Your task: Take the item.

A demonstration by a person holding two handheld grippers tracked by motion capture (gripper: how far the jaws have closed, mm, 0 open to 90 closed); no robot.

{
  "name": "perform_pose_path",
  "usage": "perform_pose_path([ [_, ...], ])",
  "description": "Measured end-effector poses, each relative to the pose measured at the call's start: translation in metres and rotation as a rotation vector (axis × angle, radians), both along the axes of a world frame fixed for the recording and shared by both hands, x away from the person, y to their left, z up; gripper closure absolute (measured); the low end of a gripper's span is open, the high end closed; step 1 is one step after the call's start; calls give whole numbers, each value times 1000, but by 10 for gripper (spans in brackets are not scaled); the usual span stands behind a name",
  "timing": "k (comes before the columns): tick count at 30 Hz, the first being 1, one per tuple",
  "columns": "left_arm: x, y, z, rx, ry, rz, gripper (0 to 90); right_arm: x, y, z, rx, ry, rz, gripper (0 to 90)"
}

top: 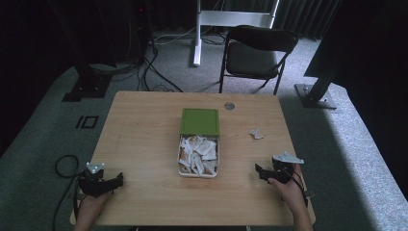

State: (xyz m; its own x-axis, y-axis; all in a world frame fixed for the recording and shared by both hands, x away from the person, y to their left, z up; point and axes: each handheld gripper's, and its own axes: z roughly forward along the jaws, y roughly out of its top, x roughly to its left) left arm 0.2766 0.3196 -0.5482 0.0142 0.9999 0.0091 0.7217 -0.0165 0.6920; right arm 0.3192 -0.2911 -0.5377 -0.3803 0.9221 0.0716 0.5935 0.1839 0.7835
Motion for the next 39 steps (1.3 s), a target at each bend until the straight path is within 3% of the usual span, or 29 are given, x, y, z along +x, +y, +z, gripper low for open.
perform_pose_path([
  [4, 0, 0, 0, 0, 0, 0, 16, -7, -5, -1, 14, 6, 20, 179],
  [11, 0, 0, 0, 2, 2, -1, 16, -19, -11, -6, -9, 23, 41, 179],
  [22, 0, 0, 0, 1, 1, -1, 16, -39, -10, -11, -5, 41, 94, 179],
  [31, 0, 0, 0, 1, 1, -1, 16, -51, -4, -13, -44, 69, 145, 179],
  [35, 0, 0, 0, 1, 1, -1, 15, -52, -4, -14, -50, 60, 144, 178],
  [37, 0, 0, 0, 1, 1, -1, 15, -53, -3, -16, -96, 43, 148, 161],
  [39, 0, 0, 0, 1, 1, -2, 16, -54, -2, -16, -97, 38, 152, 152],
])
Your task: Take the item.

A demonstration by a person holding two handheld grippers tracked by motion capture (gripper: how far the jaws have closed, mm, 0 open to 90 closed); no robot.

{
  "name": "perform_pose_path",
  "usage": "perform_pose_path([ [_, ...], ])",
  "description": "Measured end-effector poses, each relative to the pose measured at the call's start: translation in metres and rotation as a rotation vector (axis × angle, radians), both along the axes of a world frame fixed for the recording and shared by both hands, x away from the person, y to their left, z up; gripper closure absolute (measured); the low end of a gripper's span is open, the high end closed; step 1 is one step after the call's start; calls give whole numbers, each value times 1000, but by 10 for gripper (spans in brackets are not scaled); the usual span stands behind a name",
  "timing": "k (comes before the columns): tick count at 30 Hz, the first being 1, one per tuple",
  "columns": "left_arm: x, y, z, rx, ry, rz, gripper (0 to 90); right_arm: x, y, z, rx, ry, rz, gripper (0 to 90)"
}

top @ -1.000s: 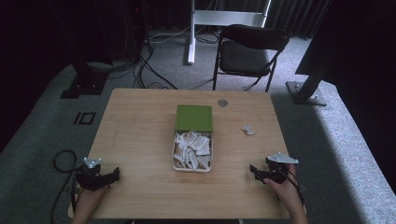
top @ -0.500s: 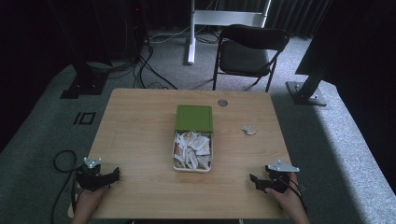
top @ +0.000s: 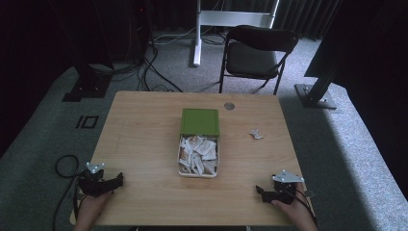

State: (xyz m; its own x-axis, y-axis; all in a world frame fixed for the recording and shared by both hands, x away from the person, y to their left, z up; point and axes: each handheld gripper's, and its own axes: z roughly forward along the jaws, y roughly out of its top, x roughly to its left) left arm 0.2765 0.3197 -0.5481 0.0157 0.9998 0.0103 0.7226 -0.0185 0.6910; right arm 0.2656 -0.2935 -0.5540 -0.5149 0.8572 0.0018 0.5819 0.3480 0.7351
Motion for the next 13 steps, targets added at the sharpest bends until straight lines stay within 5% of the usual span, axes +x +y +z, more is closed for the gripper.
perform_pose_path([
  [13, 0, 0, 0, 0, 0, 0, 16, 1, 0, 0, 0, 9, -9, 113],
])
